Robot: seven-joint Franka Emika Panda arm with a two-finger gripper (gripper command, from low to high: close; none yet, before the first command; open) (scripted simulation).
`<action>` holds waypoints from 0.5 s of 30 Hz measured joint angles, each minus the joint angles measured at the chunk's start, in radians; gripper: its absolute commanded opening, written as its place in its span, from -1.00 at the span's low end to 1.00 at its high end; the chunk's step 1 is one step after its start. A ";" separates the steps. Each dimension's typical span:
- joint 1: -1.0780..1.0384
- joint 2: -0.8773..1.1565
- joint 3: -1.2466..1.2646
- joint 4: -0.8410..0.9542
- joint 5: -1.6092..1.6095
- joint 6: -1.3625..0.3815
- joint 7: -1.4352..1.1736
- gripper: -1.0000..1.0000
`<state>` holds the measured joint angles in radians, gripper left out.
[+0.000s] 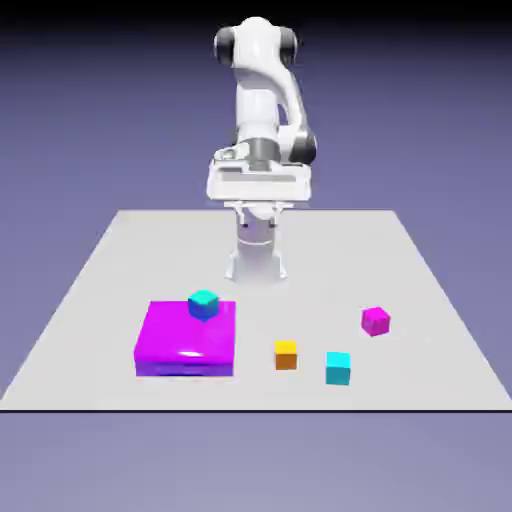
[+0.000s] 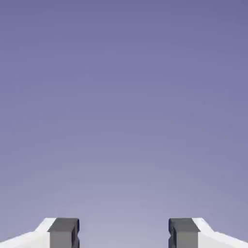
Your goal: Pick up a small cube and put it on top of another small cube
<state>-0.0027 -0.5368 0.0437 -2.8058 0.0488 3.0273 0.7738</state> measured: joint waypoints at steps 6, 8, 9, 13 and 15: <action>-0.073 0.165 0.217 0.021 0.243 -0.048 0.163 0.00; -0.097 0.220 0.290 0.028 0.324 -0.064 0.217 0.00; -0.109 0.248 0.326 0.031 0.364 -0.073 0.245 0.00; -0.158 0.358 0.471 0.045 0.526 -0.105 0.353 0.00; -0.183 0.413 0.544 0.052 0.607 -0.121 0.408 0.00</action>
<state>-0.1854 -0.1238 0.5873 -2.7534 0.6554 2.9064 1.1816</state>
